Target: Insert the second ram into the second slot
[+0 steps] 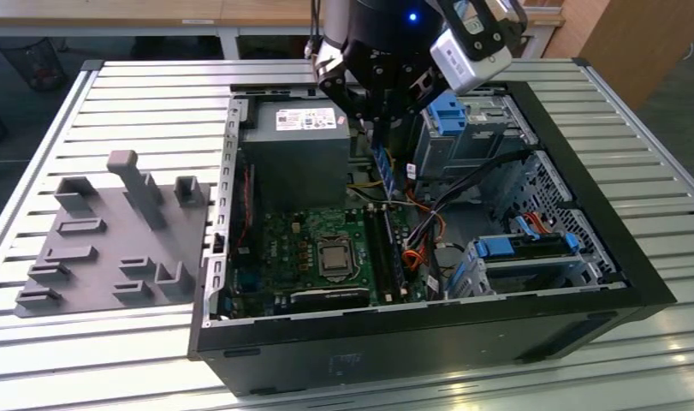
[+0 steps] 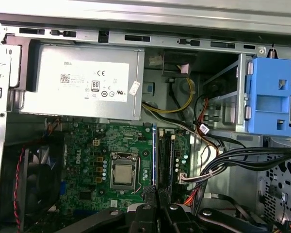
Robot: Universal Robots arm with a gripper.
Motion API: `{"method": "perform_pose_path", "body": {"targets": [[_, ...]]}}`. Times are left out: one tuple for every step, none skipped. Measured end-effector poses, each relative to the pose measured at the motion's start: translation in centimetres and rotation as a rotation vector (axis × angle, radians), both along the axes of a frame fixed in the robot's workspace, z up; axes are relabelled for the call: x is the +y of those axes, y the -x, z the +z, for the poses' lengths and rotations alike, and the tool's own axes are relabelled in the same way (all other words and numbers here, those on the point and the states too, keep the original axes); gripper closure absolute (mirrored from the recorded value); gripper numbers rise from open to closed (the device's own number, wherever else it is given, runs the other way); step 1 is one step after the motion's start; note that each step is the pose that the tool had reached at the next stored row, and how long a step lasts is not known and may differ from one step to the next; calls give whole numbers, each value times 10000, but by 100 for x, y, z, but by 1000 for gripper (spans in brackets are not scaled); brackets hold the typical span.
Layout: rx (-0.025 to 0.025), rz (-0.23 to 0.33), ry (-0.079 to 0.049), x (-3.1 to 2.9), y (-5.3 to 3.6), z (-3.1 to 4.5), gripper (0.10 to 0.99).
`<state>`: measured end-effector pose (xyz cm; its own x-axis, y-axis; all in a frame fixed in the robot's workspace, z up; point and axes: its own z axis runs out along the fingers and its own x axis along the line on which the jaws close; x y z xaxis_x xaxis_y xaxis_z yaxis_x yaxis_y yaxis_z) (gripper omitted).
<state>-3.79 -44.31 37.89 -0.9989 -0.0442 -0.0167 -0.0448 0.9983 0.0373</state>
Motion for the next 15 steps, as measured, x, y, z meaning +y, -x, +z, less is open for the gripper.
{"method": "perform_pose_path", "body": {"targets": [[1, 0, 1, 0, 0, -3, 953], [0, 0, 2, 0, 0, -8, 953], [0, 0, 2, 0, 0, -12, 953], [1, 0, 2, 0, 0, -16, 953], [1, -5, 4, 0, 0, -18, 953], [2, -17, 4, 0, 0, -19, 953], [1, -45, 3, 0, 0, -21, 953], [1, -93, 3, 0, 0, -23, 953], [1, -154, 3, 0, 0, -25, 953], [1, -222, 3, 0, -1, -26, 953], [0, -296, 2, 0, 0, -28, 953], [1, -369, 3, 0, 0, -28, 953], [1, -456, 4, 0, 0, -30, 953], [0, -557, 6, 0, 0, -32, 953], [1, -648, 7, 0, 0, -35, 953]]}}
